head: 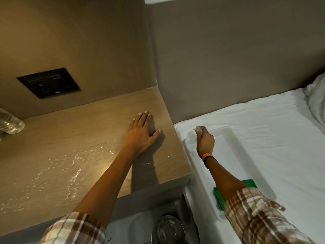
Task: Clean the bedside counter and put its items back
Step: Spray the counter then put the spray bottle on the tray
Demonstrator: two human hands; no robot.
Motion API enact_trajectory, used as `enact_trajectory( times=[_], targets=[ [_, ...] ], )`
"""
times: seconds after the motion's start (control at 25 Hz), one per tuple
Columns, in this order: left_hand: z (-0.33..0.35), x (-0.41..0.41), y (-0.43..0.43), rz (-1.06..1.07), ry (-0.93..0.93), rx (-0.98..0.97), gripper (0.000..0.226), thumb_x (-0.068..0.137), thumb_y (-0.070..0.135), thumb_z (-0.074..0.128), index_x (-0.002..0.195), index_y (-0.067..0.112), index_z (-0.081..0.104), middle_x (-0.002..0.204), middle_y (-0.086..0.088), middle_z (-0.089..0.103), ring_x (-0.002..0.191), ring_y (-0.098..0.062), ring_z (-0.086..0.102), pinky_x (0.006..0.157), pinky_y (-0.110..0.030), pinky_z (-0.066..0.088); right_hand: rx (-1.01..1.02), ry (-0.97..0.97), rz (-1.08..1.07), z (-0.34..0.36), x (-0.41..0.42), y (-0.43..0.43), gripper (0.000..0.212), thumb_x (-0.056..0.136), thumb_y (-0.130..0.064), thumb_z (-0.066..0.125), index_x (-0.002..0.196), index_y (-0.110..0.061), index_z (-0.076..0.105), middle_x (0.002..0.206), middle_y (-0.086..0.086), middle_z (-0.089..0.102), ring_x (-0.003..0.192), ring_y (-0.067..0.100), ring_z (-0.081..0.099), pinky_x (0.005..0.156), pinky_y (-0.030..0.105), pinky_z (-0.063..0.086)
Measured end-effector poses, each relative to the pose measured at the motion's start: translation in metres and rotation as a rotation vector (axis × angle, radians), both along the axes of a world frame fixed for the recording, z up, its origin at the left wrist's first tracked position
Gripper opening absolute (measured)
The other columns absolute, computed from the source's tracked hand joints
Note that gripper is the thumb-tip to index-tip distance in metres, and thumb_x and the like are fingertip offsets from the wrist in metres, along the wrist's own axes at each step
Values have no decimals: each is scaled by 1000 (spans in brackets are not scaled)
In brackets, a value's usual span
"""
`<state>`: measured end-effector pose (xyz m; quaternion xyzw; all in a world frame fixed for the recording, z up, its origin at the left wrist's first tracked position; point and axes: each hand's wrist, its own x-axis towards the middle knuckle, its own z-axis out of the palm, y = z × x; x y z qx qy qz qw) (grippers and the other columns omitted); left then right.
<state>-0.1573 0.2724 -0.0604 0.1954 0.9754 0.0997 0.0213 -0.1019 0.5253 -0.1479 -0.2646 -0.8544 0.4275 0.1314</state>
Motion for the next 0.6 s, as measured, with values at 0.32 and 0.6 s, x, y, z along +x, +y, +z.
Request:
enact_trajectory(
  times=[0.32, 0.6],
  targets=[
    [45, 14, -54, 37, 10, 42, 81, 98, 64, 31, 159, 14, 13, 168, -8, 11, 155, -25, 4, 125, -42, 4, 104, 449, 77, 209, 22, -50, 43, 102, -44, 55, 76, -10, 63, 95, 3, 60, 77, 16, 58, 69, 18, 40],
    [72, 66, -234, 255, 111, 71, 75, 100, 55, 39, 158, 14, 15, 167, -8, 14, 155, -22, 5, 124, -38, -3, -232, 375, 486, 256, 85, -260, 40, 103, -52, 42, 100, -25, 72, 84, -4, 75, 58, 9, 70, 58, 24, 54]
  ],
)
